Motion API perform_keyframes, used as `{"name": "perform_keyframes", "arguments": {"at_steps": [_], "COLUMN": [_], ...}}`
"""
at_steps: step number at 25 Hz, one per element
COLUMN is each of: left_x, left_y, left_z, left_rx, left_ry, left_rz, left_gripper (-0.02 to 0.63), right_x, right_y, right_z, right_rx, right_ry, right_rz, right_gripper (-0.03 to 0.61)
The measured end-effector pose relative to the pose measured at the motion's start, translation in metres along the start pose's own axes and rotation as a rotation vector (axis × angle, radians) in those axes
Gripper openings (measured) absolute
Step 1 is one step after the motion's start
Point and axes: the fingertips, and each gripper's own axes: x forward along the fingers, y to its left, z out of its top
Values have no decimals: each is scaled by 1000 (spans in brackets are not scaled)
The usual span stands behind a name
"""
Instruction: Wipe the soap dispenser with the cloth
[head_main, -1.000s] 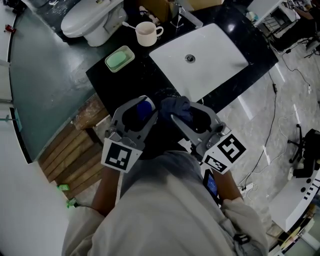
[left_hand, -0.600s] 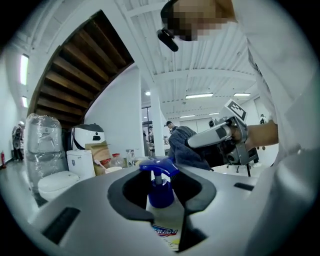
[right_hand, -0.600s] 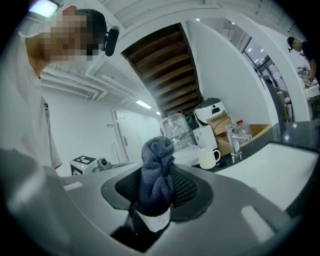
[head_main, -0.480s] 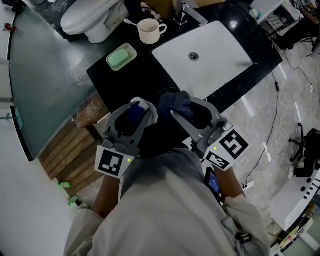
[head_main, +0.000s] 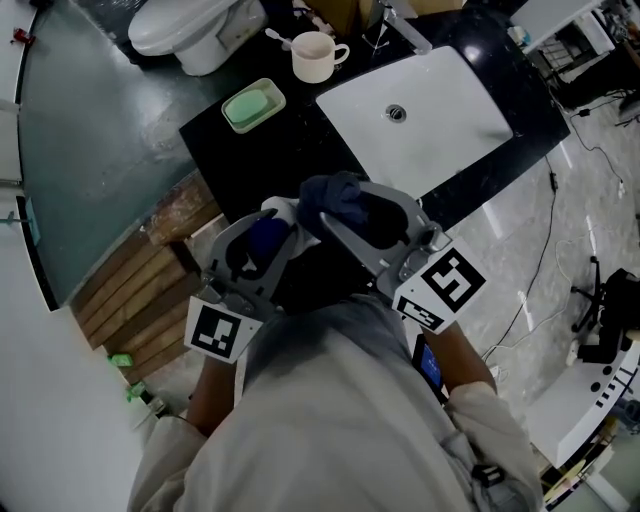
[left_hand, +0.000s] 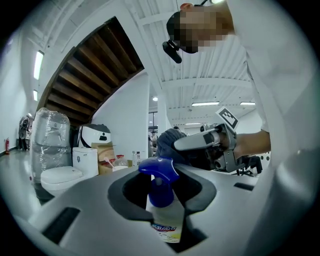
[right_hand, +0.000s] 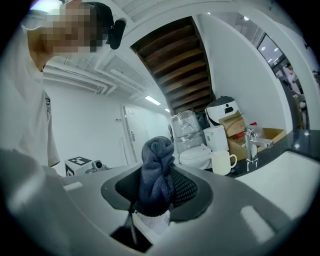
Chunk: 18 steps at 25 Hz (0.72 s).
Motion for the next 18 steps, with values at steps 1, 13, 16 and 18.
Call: {"name": "perform_keyframes", "arguments": {"at_steps": [1, 13, 16, 18], "left_x": [-2, -21, -24, -25], "left_y": [0, 4, 5, 5], "left_z": [-1, -4, -5, -5], "left_rx": [-5, -32, -40, -42], "left_ry": [-3, -39, -43, -45], "left_rz": [1, 2, 0, -2], "left_gripper": [117, 117, 117, 118], "right_x": [5, 53, 56, 58], "right_y": [1, 21, 23, 22], "right_z": [1, -13, -22, -27], "right_rx": [-6, -16, -17, -12], "right_ry": [-2, 34, 56, 66], "right_rz": [8, 82, 85, 83], "right_gripper": [133, 133, 133, 133]}}
